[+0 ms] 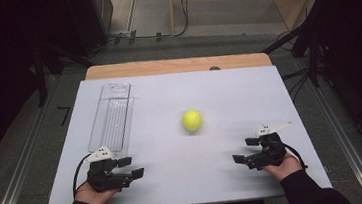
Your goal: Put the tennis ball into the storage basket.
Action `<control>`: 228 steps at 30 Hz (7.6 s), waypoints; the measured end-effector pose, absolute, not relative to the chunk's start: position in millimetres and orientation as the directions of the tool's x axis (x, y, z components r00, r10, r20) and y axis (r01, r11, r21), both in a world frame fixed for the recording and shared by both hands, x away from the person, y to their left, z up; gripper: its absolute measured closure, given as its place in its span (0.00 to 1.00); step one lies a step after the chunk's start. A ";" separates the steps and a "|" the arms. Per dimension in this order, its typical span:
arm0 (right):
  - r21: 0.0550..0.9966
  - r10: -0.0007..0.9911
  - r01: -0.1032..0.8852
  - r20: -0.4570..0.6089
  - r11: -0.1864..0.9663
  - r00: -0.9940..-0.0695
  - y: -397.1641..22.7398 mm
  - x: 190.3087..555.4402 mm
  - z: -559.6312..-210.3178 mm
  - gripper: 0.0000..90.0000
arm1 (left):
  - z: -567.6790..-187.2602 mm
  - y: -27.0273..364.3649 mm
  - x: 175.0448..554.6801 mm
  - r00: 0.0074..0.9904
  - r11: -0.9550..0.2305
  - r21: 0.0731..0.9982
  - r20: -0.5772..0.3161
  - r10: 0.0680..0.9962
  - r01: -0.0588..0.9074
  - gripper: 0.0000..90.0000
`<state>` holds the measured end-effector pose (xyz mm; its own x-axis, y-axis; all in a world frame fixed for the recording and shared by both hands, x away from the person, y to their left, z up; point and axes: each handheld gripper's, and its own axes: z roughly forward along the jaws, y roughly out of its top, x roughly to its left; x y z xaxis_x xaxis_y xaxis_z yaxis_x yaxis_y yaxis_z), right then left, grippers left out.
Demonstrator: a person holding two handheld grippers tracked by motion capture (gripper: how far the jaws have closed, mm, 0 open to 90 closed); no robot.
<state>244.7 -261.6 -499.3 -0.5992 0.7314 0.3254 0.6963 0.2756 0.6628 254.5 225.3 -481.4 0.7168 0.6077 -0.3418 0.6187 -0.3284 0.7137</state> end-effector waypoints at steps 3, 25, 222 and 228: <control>0.667 0.734 0.695 0.326 0.267 -0.595 -262.5 244.6 -498.4 0.08 | -481.2 225.4 254.5 0.716 -0.331 0.712 -0.341 0.609 0.620 0.30; 0.668 0.729 0.693 0.328 0.270 -0.601 -262.9 244.6 -497.8 0.08 | -480.7 224.7 254.7 0.713 -0.335 0.707 -0.339 0.614 0.624 0.30; 0.678 0.719 0.678 0.318 0.283 -0.618 -257.0 243.2 -496.6 0.15 | -434.1 23.8 419.2 0.840 -0.525 0.683 -0.259 0.476 0.508 0.15; 0.678 0.720 0.679 0.317 0.283 -0.617 -256.9 243.2 -496.6 0.15 | -440.4 22.0 421.0 0.841 -0.536 0.676 -0.249 0.480 0.505 0.15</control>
